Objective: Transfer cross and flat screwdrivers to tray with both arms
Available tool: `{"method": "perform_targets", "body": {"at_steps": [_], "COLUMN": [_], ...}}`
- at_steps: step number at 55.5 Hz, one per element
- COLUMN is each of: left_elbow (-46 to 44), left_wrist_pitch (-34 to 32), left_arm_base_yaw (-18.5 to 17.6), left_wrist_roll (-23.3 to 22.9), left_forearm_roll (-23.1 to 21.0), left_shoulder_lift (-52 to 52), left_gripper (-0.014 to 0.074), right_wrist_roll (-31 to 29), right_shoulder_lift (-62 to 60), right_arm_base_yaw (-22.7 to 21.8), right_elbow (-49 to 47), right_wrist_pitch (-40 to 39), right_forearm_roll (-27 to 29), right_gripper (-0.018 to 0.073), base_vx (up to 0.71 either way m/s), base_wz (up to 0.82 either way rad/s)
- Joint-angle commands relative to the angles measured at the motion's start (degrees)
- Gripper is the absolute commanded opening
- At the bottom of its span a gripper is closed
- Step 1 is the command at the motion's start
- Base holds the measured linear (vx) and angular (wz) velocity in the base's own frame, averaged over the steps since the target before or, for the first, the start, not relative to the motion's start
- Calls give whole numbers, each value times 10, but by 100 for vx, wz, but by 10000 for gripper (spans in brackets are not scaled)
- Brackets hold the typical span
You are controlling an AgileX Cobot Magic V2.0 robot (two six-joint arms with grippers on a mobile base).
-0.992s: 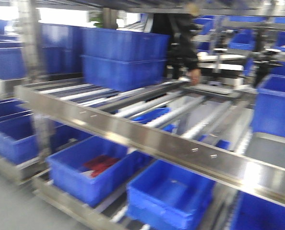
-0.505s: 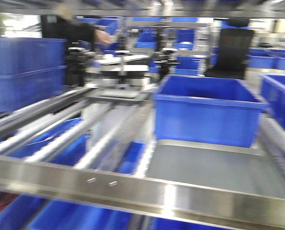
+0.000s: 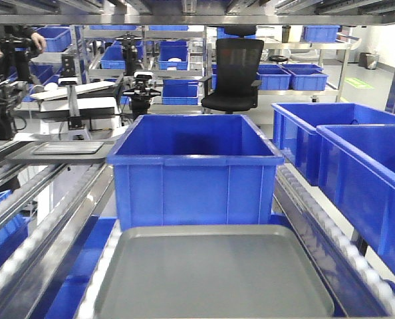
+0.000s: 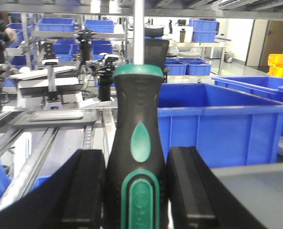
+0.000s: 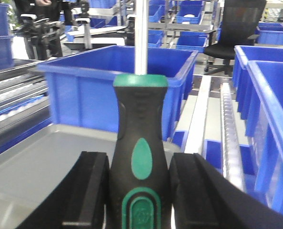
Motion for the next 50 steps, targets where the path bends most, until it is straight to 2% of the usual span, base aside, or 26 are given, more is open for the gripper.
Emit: {"method": "perform_targets", "body": {"at_steps": [1,22,50], "left_elbow": [-15,-14,-14], "left_wrist_pitch": [-56,-56,-56], "left_arm_base_yaw": [-2,-2,-2], "left_wrist_roll": [-1,-1,-1], "left_forearm_roll": [-5,-5,-5], "left_shoulder_lift": [2,2,2], "left_gripper": [0,0,0], "right_wrist_roll": [-3,-3,-3], "right_shoulder_lift": [0,0,0], "right_arm_base_yaw": [0,0,0], "right_elbow": [-17,-17,-17], "right_wrist_pitch": [-42,-42,-42], "right_forearm_roll": [21,21,21], "right_gripper": [-8,-8,-8], "base_vx": [26,20,2], "base_wz": [-10,-7,-1]}}
